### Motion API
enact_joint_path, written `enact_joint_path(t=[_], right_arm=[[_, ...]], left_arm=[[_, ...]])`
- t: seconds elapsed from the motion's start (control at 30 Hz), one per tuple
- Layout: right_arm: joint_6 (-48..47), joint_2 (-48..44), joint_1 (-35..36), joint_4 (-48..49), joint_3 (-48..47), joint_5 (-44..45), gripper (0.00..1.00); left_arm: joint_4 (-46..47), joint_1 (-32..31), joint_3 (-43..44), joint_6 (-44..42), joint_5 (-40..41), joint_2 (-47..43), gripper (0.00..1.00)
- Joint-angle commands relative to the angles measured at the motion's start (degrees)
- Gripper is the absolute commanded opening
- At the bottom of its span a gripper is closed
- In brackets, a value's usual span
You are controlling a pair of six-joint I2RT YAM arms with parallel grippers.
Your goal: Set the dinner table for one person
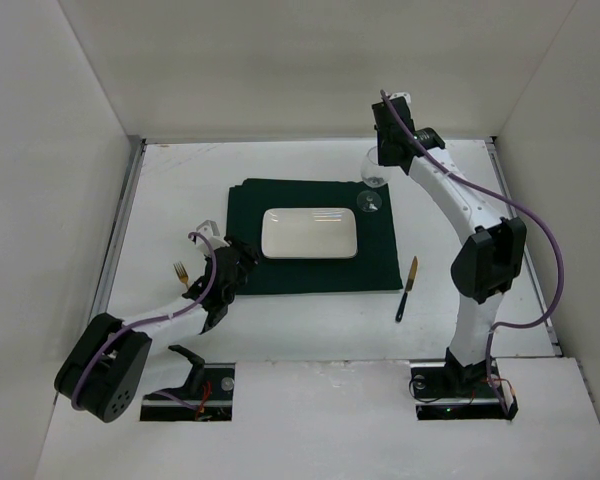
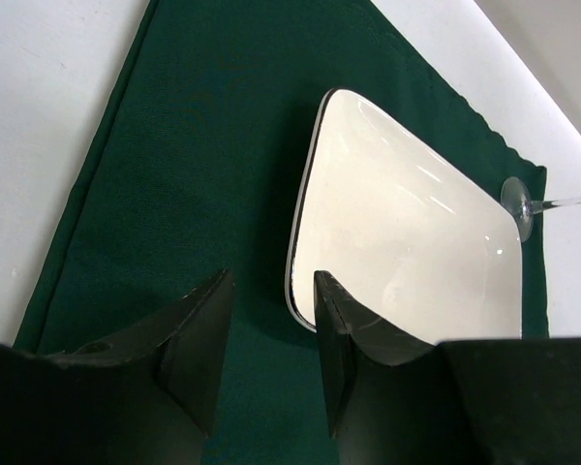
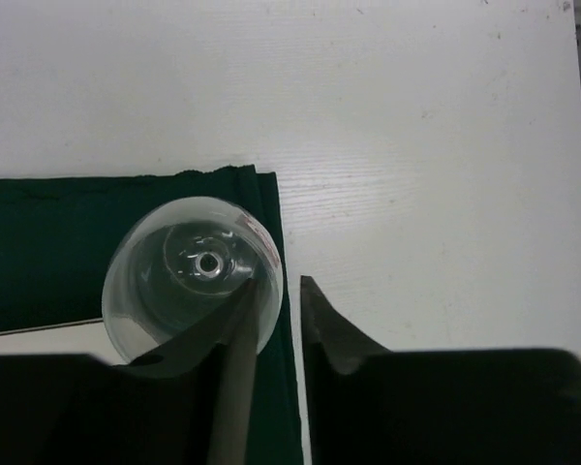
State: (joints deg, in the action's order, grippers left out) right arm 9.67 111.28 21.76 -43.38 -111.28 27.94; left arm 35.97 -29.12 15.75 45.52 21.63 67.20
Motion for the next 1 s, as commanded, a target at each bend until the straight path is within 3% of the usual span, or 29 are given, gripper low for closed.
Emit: enact_joint_path(t=[0.0, 0.07, 0.33, 0.47, 0.53, 0.73, 0.83, 0.97], right_arm=[[-0.9, -0.6, -0.1, 4.1, -2.5, 1.3, 0.32], [-0.5, -1.9, -0.1, 4.8, -2.4, 1.5, 0.40], [1.7, -11.9, 0.9, 7.9, 2.4, 1.6, 0.52], [6.0, -23.4, 1.6, 12.6, 14.9, 2.6, 0.57], [9.7, -30.7, 2.4, 16.4, 25.4, 3.3, 0.53], [26.8, -47.8, 6.6, 18.6, 58.9, 2.6, 0.13], [36.4, -53.4, 8.9, 16.1, 71.2, -0.9, 0.12], [44.8, -57.8, 9.8, 13.4, 80.2, -2.6, 0.20]], left_arm=[[3.1, 0.5, -0.2, 0.0, 0.4, 0.1, 0.37], [3.1, 0.5, -0.3, 0.0, 0.4, 0.0, 0.37], [3.1, 0.8, -0.1, 0.1, 0.3, 1.0, 0.37], [3.1, 0.9, -0.3, 0.2, 0.2, 0.6, 0.37], [3.1, 1.2, -0.3, 0.4, -0.2, 0.7, 0.37], [3.1, 1.8, -0.5, 1.2, -1.1, 0.7, 0.37], [3.5, 1.8, -0.5, 1.5, -1.4, 1.1, 0.37], [4.0, 2.2, -0.5, 2.2, -2.8, 2.1, 0.37]])
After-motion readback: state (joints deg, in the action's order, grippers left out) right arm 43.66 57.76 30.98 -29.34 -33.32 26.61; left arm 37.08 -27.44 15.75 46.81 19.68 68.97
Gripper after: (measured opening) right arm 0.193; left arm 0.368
